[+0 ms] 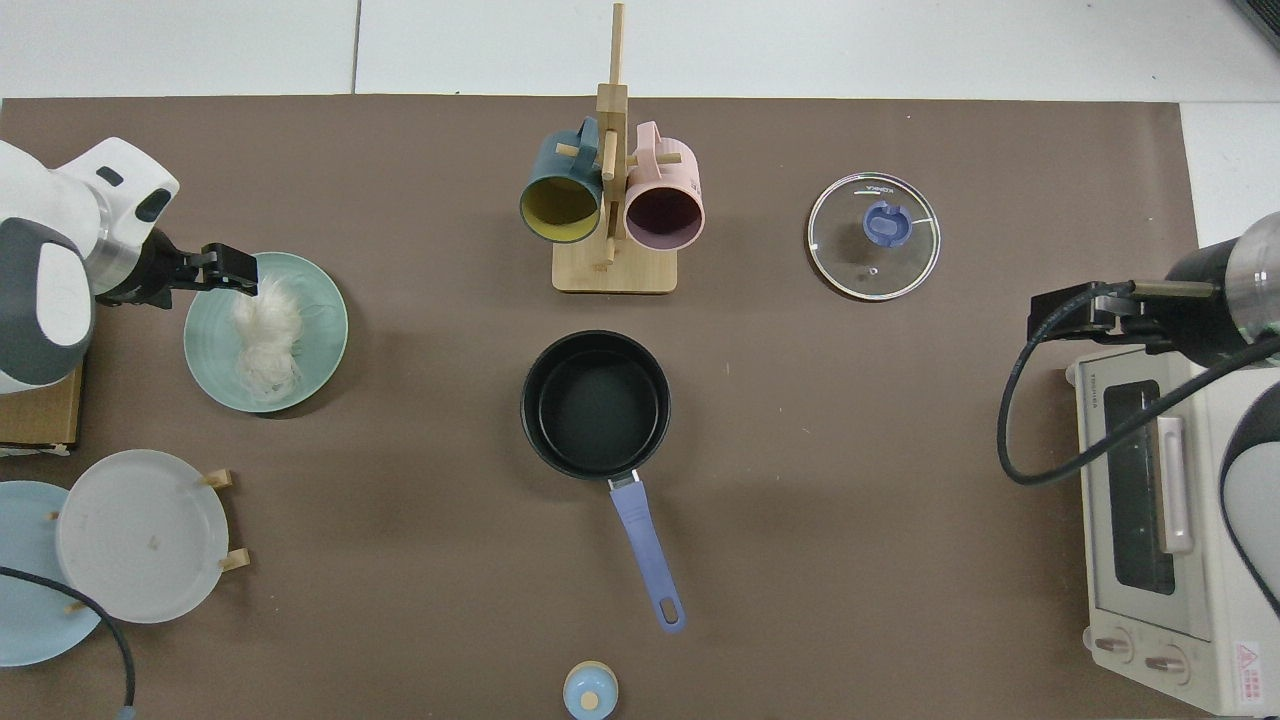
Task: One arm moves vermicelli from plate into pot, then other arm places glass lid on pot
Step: 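Move the left gripper down to the vermicelli on the blue plate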
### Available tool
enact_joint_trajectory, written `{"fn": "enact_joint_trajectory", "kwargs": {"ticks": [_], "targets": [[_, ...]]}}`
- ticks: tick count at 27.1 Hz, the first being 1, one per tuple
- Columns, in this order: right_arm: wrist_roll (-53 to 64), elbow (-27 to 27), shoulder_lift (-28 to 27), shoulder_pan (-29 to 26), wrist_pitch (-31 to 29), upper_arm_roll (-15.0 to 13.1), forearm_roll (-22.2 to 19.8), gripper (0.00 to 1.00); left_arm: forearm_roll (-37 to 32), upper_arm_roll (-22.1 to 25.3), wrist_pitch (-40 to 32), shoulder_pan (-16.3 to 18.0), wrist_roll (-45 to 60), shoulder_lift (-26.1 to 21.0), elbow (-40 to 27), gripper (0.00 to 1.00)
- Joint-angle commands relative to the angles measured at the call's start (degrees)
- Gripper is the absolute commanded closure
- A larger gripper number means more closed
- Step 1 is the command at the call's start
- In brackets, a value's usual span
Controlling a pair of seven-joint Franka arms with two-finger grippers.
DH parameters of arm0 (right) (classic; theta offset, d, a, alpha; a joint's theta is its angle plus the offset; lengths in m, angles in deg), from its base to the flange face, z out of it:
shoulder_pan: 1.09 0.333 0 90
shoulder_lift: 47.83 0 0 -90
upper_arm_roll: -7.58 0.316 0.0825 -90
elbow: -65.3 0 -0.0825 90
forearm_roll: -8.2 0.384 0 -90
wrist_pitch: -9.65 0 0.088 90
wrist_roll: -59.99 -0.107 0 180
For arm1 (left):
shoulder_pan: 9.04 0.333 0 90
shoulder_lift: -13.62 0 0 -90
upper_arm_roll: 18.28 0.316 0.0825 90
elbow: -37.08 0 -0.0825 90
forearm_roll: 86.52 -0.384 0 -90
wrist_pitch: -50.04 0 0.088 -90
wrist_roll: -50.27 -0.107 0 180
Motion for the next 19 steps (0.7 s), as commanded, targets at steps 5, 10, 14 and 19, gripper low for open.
{"fn": "enact_joint_trajectory", "kwargs": {"ticks": [5,10,14,19], "targets": [[1.5,-0.1,0.0,-1.3,-0.1,0.6,1.6,0.0,0.7,-0.3,6.8,-0.6,-0.1,-2.1,-5.9,0.0],[1.5,-0.1,0.0,-1.3,-0.1,0.6,1.6,0.0,0.9,-0.3,11.0,-0.8,2.2,-2.1,-10.1,0.0],[1.5,-0.1,0.0,-1.3,-0.1,0.6,1.6,0.0,0.9,-0.7,16.2,-1.1,3.8,-2.1,-12.3,0.0],[1.5,-0.1,0.0,-1.3,-0.1,0.6,1.6,0.0,0.7,-0.7,16.2,-1.0,1.9,-2.1,-13.2,0.0]]}}
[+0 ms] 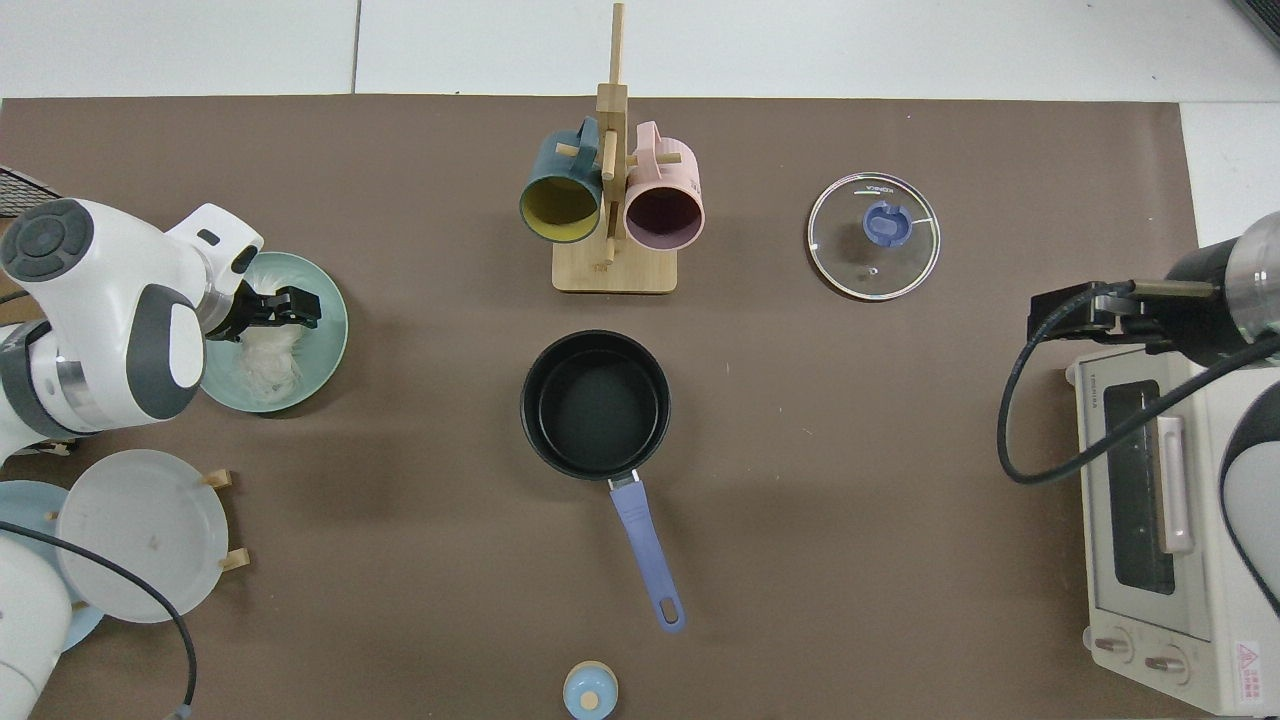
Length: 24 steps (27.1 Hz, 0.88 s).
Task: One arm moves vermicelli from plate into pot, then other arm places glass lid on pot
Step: 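Grasp the white vermicelli with the left gripper and lift it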
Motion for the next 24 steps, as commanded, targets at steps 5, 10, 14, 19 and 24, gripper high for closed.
{"fn": "enact_joint_trajectory", "kwargs": {"ticks": [5,10,14,19,24], "targets": [[1.5,-0.1,0.0,-1.3,-0.1,0.6,1.6,0.0,0.7,0.4,-3.4,-0.3,0.4,0.8,0.7,1.0],[1.5,-0.1,0.0,-1.3,-0.1,0.6,1.6,0.0,1.6,0.4,-9.2,0.3,1.0,-0.7,5.8,1.0],[1.5,-0.1,0.0,-1.2,-0.1,0.5,1.6,0.0,1.7,0.2,-15.5,0.5,1.2,-0.5,11.0,1.0],[1.5,-0.1,0.0,-1.3,-0.1,0.6,1.6,0.0,1.7,0.2,-23.2,0.6,5.0,0.8,17.1,1.0],[1.5,-0.1,0.0,-1.3,-0.1,0.6,1.6,0.0,3.4,-0.5,-27.3,-0.2,10.8,7.1,17.2,1.0]]}}
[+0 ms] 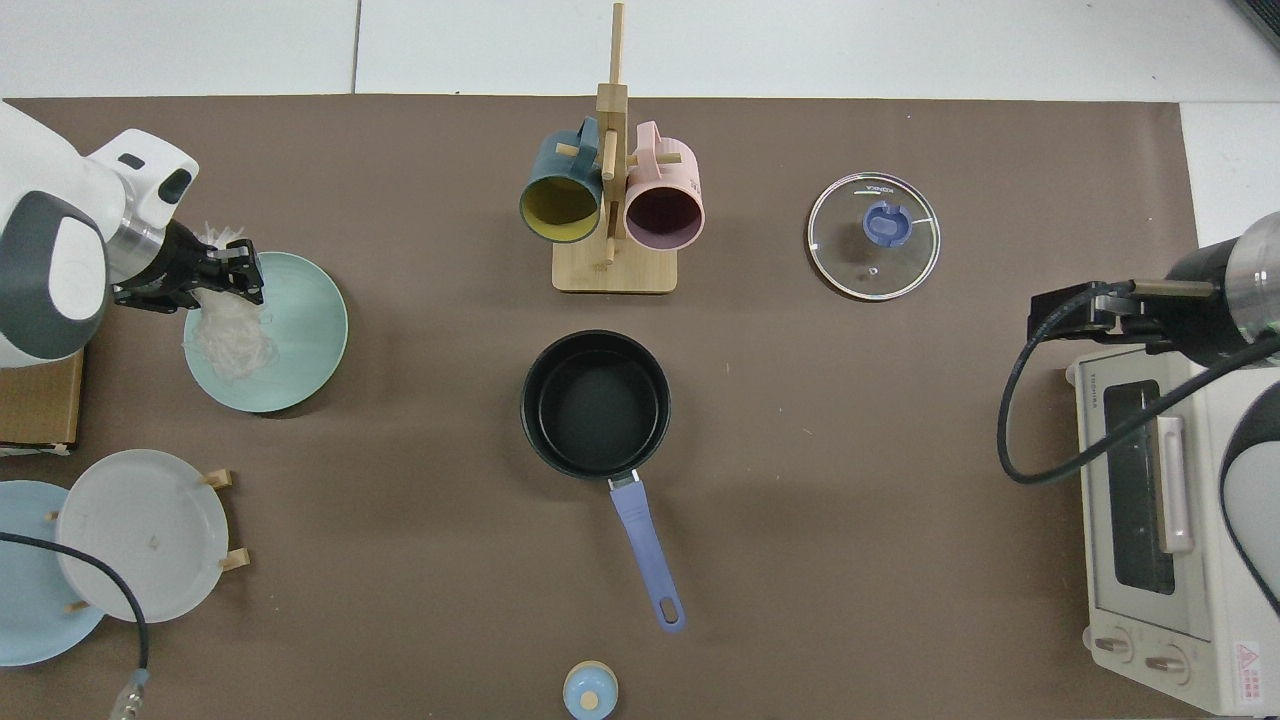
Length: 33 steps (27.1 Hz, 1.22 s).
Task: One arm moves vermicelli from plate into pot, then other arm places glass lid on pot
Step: 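Grasp the white vermicelli with the left gripper and lift it, then carry the vermicelli over the black saucepan with the left gripper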
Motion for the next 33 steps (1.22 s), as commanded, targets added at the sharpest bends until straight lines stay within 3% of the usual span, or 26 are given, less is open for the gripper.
{"fn": "enact_joint_trajectory", "kwargs": {"ticks": [1,10,17,23,33], "targets": [[1.5,-0.1,0.0,-1.3,-0.1,0.6,1.6,0.0,2.7,-0.9,-5.1,-0.5,6.3,6.6,0.6,1.0],[1.5,-0.1,0.0,-1.3,-0.1,0.6,1.6,0.0,5.7,-7.4,-9.1,-1.1,18.1,15.6,-0.5,1.0],[1.5,-0.1,0.0,-1.3,-0.1,0.6,1.6,0.0,11.2,-13.9,-1.1,-3.5,23.4,15.2,-4.5,1.0],[1.6,-0.1,0.1,-1.3,0.6,0.5,1.6,0.0,11.3,-16.7,9.9,-7.4,23.2,14.9,-13.6,1.0],[2.0,-0.2,0.4,-2.2,0.8,0.5,0.9,0.0,10.7,-20.7,17.3,-10.8,26.8,11.1,-18.2,1.0]]}}
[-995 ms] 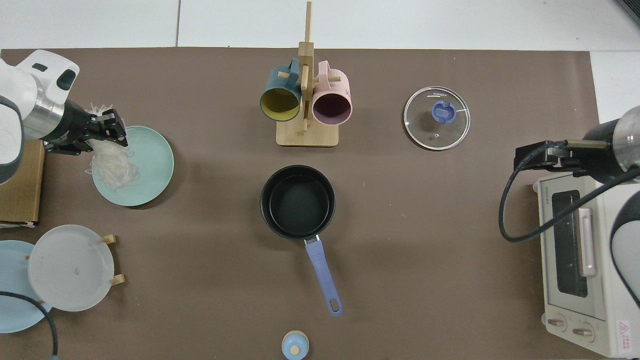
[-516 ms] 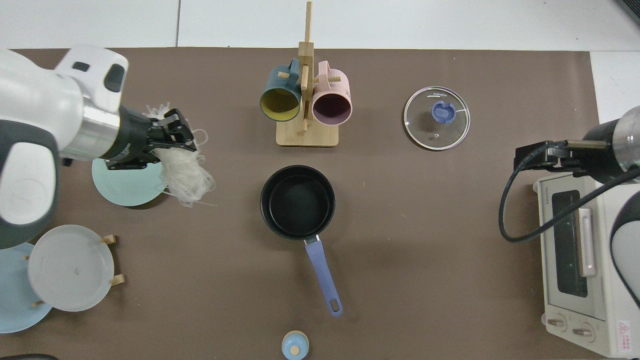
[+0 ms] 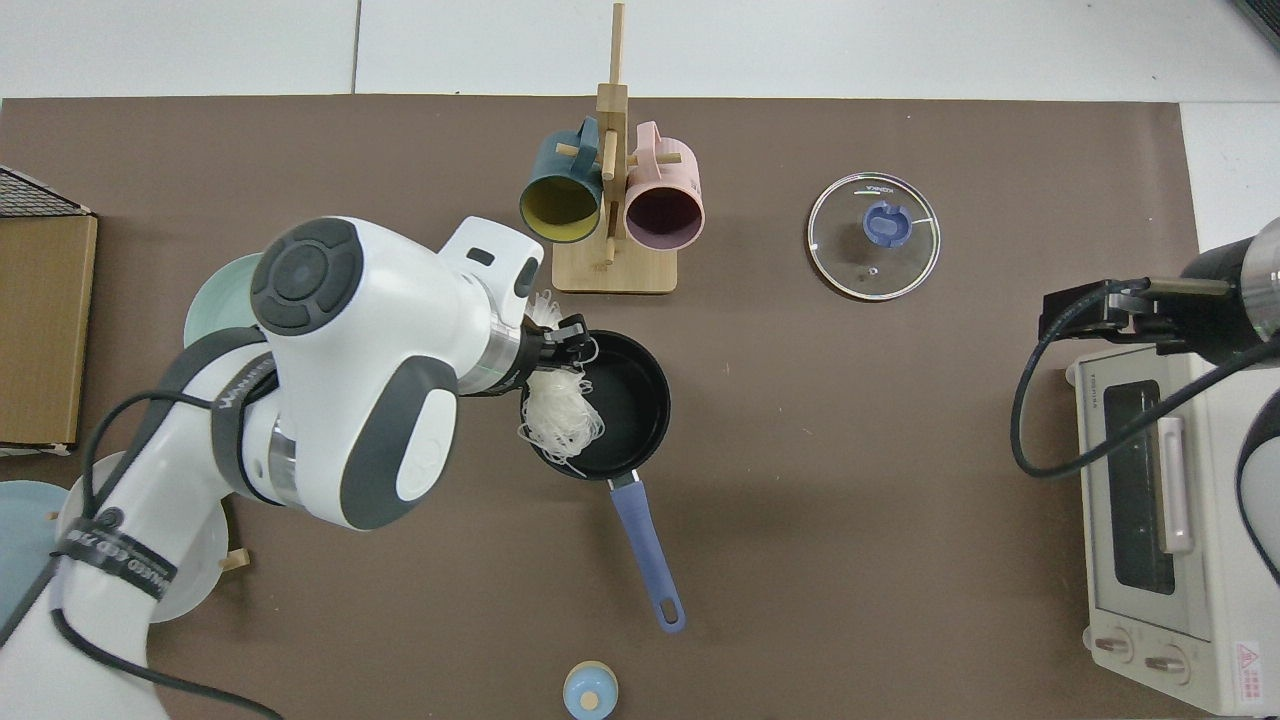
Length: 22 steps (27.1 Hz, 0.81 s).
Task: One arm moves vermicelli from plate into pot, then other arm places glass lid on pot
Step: 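Carry the vermicelli over the black saucepan with the left gripper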
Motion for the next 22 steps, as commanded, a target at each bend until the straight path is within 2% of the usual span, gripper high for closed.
{"fn": "enact_joint_trajectory", "kwargs": {"ticks": [1,4,8,14,19,20,21,22], "targets": [[2.0,-0.6,0.3,-1.3,0.6,0.6,0.8,0.0,0.5,-0.4,4.0,-1.7,1.2,0.2,-3.3,1.0],[2.1,-2.8,-1.1,-1.7,1.5,0.6,0.8,0.01,0.1,-0.8,5.6,-2.2,1.1,-0.9,-5.0,1.0],[2.0,-7.6,-6.3,-1.6,2.7,0.6,0.5,0.01,-0.7,-0.8,9.9,-4.0,1.5,-2.8,-6.5,1.0],[1.9,-19.5,-19.1,-0.9,2.8,0.6,0.0,0.01,-1.6,-0.8,11.6,-4.2,1.2,-4.6,-6.5,1.0],[1.7,-26.1,-28.1,-0.7,0.4,0.7,-1.3,0.02,-3.4,-0.8,13.5,-4.2,1.3,-6.1,-6.7,1.0],[1.7,-26.4,-29.3,-0.6,-0.9,0.7,-2.1,0.02,-3.5,-0.8,13.5,-4.3,1.2,-6.1,-7.0,0.98],[1.7,-26.4,-30.1,-0.4,-2.3,0.8,-2.8,0.02,-3.7,-0.8,13.6,-4.3,1.2,-6.1,-7.2,0.82],[1.7,-26.4,-30.9,0.2,-3.7,0.8,-3.6,0.02,-4.0,-0.8,13.6,-4.3,1.2,-6.1,-7.3,0.59]]}}
